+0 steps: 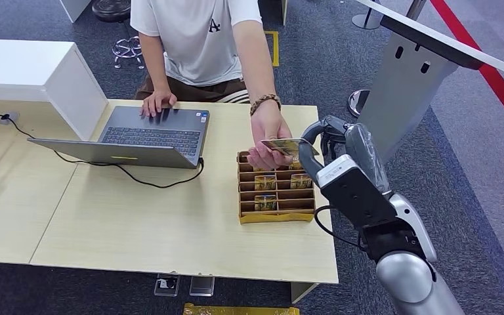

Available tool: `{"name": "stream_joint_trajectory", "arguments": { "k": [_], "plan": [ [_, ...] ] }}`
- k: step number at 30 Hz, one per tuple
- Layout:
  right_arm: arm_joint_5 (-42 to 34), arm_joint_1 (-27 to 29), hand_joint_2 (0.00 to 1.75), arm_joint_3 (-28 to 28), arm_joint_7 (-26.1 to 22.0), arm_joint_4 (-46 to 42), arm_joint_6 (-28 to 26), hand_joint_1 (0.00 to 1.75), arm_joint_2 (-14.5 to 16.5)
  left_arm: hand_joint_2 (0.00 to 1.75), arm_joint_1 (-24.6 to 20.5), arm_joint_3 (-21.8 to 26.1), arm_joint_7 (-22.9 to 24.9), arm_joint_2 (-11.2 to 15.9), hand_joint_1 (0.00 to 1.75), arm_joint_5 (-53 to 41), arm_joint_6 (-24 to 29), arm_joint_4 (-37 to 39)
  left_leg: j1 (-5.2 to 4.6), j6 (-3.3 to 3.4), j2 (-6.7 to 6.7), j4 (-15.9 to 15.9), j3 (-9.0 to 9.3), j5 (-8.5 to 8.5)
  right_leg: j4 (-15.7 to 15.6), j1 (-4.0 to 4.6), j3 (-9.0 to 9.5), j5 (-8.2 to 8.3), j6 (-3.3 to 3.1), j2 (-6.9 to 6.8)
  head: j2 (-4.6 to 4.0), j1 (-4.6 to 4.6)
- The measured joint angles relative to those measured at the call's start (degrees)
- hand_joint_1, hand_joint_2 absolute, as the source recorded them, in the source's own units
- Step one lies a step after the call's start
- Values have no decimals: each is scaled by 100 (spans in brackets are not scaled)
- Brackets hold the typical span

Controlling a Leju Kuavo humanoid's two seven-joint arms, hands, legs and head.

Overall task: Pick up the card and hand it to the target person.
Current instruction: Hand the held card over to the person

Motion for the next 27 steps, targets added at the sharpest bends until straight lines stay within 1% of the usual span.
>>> {"name": "stream_joint_trajectory", "arguments": {
  "k": [2, 4, 6, 8, 10, 11, 12, 19, 22, 24, 27],
  "plan": [
    [-15, -2, 175, 0, -5, 0, -1, 171, -1, 175, 0, 0, 2, 0, 0, 8, -8, 0, 0, 0, 0, 0, -1, 0, 0, 0, 0, 0, 0, 0, 0, 1],
    [-19, -10, 175, 1, -9, 0, -2, 133, -1, 175, 0, -1, 4, 0, 0, 14, -11, -1, 0, 0, 0, 0, -1, 0, 0, 0, -1, 0, 0, 0, 0, 1],
    [-26, -18, 175, 2, -11, 0, -2, 89, -2, 175, 0, -1, 5, 0, 0, 24, -16, -2, 0, 0, 0, 0, -1, 0, 0, 0, -1, 0, 0, 0, 0, 2],
    [-31, -23, 175, 2, -14, 0, -3, 61, -4, 175, 0, -1, 5, 0, 0, 36, -25, -2, 0, 0, 0, 0, -1, 0, 0, 0, -1, 0, 0, 0, 0, 2],
    [-33, -26, 175, 2, -18, 0, -4, 19, -9, 87, -1, -1, 4, 0, 0, 46, -28, -2, 0, 0, 0, 0, -1, 0, 0, 0, -1, 0, 0, 0, 0, 3],
    [-34, -27, 175, 2, -20, 0, -5, 7, -11, 44, -1, -1, 2, 0, 0, 52, -23, -2, 0, 0, 0, 0, -1, 0, 0, 0, -1, 0, 0, 0, 0, 2],
    [-35, -27, 175, 2, -21, 0, -6, 0, -14, 0, -1, -1, -1, 0, 0, 60, -13, -2, 0, 0, 0, 0, -1, 0, 0, 0, -1, 0, 0, 0, 0, 3],
    [-79, -29, 175, 4, -22, 3, -49, 0, -19, 0, -1, 0, 43, 0, 0, 111, 115, -1, 0, 0, 0, 0, -1, 0, 0, 0, -1, 0, 0, 0, 0, 1],
    [-253, -29, 175, 3, -16, 7, -92, 0, -20, 0, -1, -1, 71, 0, 0, 117, 150, -1, 0, 0, 0, 0, -1, 0, 0, 0, -1, 0, 0, 0, 0, 1],
    [-708, -25, 175, -17, -59, 22, -122, 0, -20, 0, -2, -2, 78, 0, 0, 122, 163, -1, 0, 0, 0, 0, -1, 0, 0, 0, -1, 0, 0, 0, 0, 1],
    [-1898, -17, 175, -97, -231, 97, -128, 0, -22, 0, -1, -3, 83, -2, 0, 139, 189, -1, 0, 0, 0, 0, -1, 0, 0, 0, -2, 0, 0, 0, 0, 2]
  ]
}}
